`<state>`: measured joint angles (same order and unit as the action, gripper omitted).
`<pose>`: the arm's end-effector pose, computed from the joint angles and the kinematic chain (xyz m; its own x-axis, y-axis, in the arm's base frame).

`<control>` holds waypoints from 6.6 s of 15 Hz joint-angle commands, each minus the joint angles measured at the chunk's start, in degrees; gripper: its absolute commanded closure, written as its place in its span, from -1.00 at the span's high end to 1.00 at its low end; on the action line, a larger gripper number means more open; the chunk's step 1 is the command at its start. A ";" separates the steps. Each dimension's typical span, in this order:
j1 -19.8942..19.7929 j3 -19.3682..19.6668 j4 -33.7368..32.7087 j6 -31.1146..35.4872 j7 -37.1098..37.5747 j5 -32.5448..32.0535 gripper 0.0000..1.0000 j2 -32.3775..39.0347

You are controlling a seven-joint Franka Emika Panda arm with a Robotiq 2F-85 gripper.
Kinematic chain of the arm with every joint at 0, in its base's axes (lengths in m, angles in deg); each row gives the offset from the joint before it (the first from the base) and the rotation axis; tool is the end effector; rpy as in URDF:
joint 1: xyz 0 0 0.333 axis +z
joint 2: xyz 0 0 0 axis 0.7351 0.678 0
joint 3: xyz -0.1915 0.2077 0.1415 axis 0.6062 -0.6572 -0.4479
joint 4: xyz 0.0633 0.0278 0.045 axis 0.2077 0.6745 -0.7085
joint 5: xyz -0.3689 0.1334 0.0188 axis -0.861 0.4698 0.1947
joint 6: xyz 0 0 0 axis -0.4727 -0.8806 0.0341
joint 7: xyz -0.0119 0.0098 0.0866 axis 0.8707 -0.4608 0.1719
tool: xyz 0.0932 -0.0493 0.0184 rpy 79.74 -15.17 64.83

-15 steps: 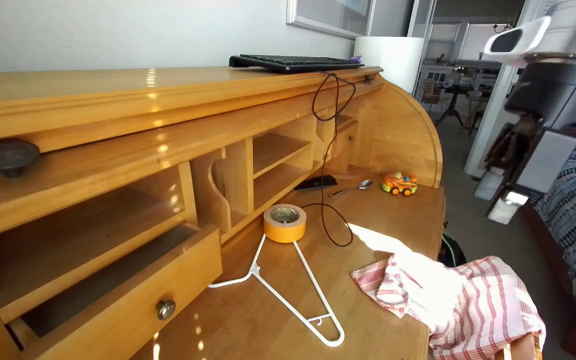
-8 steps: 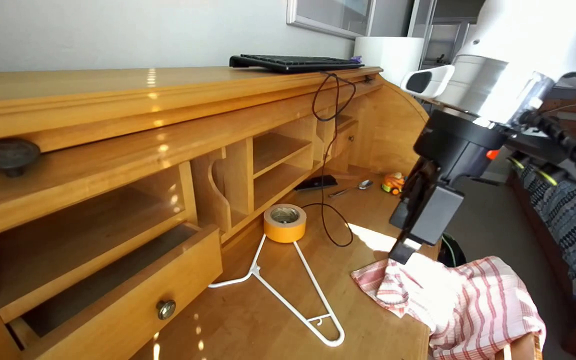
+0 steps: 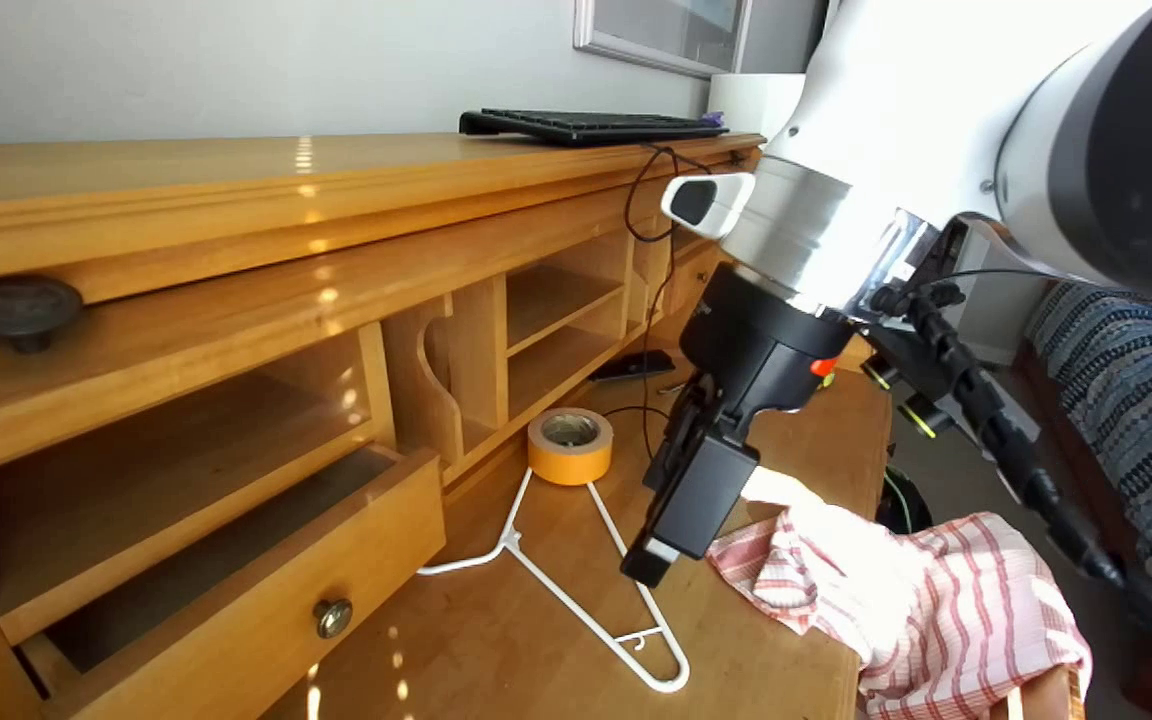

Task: Open the drawer on the left side of the cabinet

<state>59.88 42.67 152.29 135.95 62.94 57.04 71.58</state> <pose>0.5282 0.2063 0.3387 0.8842 0.3118 0.3479 0.3712 -0.9211 -0.1177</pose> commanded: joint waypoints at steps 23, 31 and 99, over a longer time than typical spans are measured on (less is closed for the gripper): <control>9.91 3.23 -31.01 2.38 22.72 -12.02 1.00 24.98; 16.32 9.76 -34.77 0.41 33.19 -15.88 1.00 27.18; 12.31 2.41 -33.07 -25.63 31.45 -17.19 1.00 19.45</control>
<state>72.63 45.04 117.93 115.20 92.49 39.23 93.63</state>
